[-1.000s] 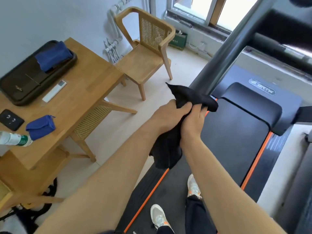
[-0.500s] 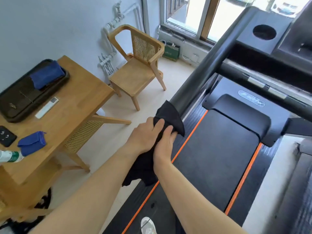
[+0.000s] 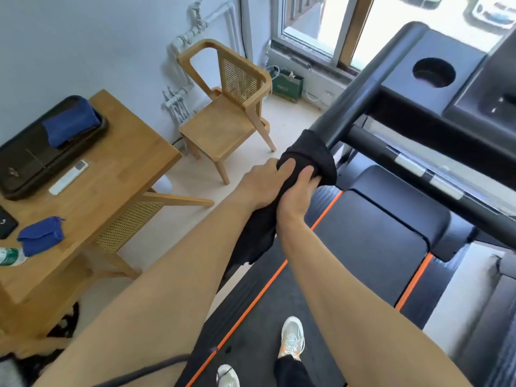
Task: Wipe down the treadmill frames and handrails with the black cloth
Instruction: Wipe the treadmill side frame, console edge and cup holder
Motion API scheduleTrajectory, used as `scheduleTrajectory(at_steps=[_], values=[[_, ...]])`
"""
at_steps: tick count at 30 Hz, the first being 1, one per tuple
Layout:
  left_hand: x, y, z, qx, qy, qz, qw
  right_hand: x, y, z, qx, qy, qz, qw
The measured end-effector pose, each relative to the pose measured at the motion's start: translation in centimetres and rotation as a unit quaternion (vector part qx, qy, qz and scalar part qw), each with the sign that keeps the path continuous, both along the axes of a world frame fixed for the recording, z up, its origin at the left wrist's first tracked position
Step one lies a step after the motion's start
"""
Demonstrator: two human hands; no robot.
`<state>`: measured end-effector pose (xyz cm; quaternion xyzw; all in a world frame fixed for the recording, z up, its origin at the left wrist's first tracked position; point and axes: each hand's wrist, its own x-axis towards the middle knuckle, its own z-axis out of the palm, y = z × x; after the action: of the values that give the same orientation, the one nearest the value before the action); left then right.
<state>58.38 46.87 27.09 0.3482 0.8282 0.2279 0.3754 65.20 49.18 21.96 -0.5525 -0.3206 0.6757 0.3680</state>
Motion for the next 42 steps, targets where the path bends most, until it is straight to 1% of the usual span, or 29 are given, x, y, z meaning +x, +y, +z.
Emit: scheduleTrajectory(at_steps=[2,4,6,10,14,17,19,21,23,25,26,28,29,32,36,38,40,42], values=[[0.2,-3.5,0.1,-0.019,0.002,0.015,1.000,0.4,-4.0,0.2,-0.006,-0.022,0.029,0.999],[0.1,-6.6,-0.4,-0.020,-0.004,0.034,0.999,0.8,-7.8,0.5,-0.014,-0.024,0.061,0.998],[0.1,-7.8,-0.4,-0.020,-0.008,0.047,0.999,0.9,-9.2,0.6,-0.013,-0.022,0.061,0.998],[0.3,-4.3,0.2,-0.013,-0.039,0.056,0.998,0.1,-5.0,1.1,-0.026,-0.034,0.024,0.999],[-0.3,3.8,0.3,0.000,-0.042,0.023,0.999,-0.1,2.6,1.0,0.027,-0.068,0.023,0.997],[-0.8,8.6,0.2,0.017,-0.059,-0.004,0.998,-0.2,7.9,1.1,0.024,-0.098,0.028,0.994],[-0.9,9.6,-0.1,0.019,-0.071,-0.009,0.997,0.1,8.4,1.9,0.044,-0.114,0.043,0.992],[-0.8,8.3,0.0,0.027,-0.089,0.002,0.996,0.5,6.6,2.8,0.110,-0.129,0.067,0.983],[-0.9,6.0,-0.2,0.037,-0.110,0.016,0.993,1.0,4.2,3.7,0.194,-0.192,0.105,0.956],[-1.2,4.0,-0.5,0.031,-0.152,0.031,0.987,1.2,3.1,3.8,0.248,-0.272,0.157,0.916],[-1.4,3.5,-0.4,0.032,-0.175,0.038,0.983,1.3,3.3,3.7,0.286,-0.326,0.181,0.883],[-1.7,3.9,-0.2,0.029,-0.203,0.035,0.978,1.3,4.6,3.5,0.371,-0.430,0.235,0.789],[-1.8,4.7,-0.2,0.024,-0.213,0.028,0.976,1.2,5.7,3.6,0.384,-0.457,0.260,0.759],[-2.0,8.3,-0.8,0.011,-0.206,-0.005,0.979,0.8,10.1,4.0,0.384,-0.490,0.291,0.727],[-2.0,14.5,-1.6,0.018,-0.140,-0.049,0.989,0.6,17.5,4.6,0.396,-0.561,0.307,0.659],[-1.9,18.3,-1.1,0.036,-0.147,-0.054,0.987,0.6,21.4,5.0,0.401,-0.579,0.323,0.632],[-2.0,22.1,-1.0,0.039,-0.174,-0.039,0.983,0.4,25.5,5.1,0.398,-0.599,0.332,0.610],[-2.0,26.1,-0.3,0.036,-0.219,-0.007,0.975,0.1,29.9,5.5,0.386,-0.608,0.339,0.606]])
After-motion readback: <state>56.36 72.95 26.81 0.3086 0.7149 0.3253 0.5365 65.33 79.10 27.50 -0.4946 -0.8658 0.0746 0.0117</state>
